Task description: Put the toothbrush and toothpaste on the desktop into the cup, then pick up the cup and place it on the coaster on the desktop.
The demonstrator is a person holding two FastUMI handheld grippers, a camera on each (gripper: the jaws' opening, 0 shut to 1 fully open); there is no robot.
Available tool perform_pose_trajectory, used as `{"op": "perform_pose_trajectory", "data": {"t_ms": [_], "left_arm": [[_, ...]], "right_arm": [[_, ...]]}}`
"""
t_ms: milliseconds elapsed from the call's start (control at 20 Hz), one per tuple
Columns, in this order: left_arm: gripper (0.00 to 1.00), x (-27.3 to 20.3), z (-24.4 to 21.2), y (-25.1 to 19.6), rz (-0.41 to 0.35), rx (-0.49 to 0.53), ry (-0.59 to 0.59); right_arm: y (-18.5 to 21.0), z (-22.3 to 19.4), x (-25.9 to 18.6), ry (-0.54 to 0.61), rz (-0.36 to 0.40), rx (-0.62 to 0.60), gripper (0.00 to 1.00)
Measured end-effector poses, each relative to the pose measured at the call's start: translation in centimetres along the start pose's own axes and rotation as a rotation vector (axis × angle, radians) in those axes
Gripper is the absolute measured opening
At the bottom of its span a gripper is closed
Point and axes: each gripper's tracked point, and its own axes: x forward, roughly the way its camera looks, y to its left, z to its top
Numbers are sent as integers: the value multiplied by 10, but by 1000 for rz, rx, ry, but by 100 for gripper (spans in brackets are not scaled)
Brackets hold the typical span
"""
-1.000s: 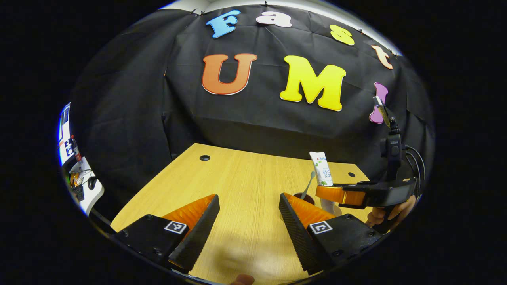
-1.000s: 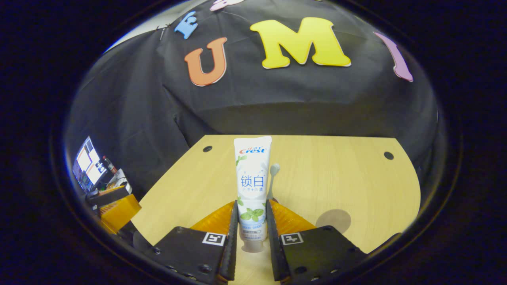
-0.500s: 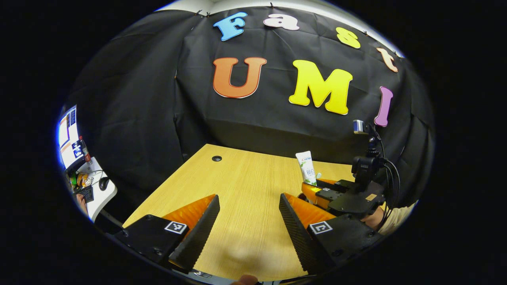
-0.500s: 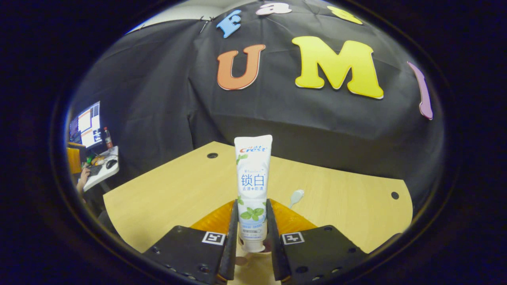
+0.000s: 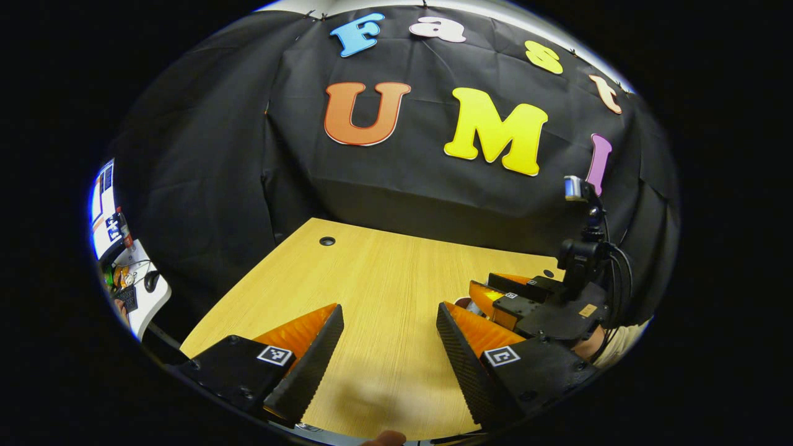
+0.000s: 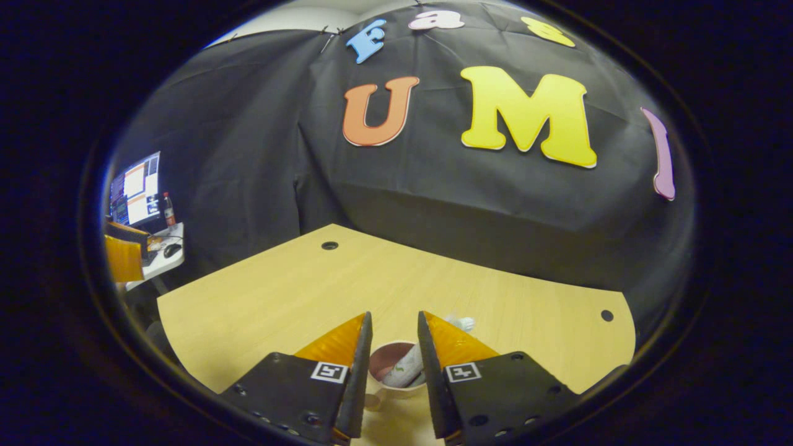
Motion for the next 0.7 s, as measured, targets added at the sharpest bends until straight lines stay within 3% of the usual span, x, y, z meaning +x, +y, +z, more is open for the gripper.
{"op": "perform_pose_trajectory", "data": {"t_ms": [50, 100, 200, 450, 550, 700], "left_arm": [[96, 3, -1, -3, -8, 4, 7], [96, 7, -3, -7, -15, 6, 16], [96, 17, -5, -18, -31, 10, 26], [96, 41, -15, -55, -100, 26, 67], [96, 52, -27, -72, -130, 31, 112], [96, 73, -66, -91, -152, 60, 287]], "right_arm": [[2, 4, -11, -4, 13, 4, 55], [1, 7, -20, -7, 13, 4, 58], [-3, 17, -42, -22, 19, 10, 78], [-30, 39, -95, -54, 12, 60, 98], [-50, 40, -114, -57, -14, 76, 96], [-85, 32, -137, -54, -88, 77, 96]]}}
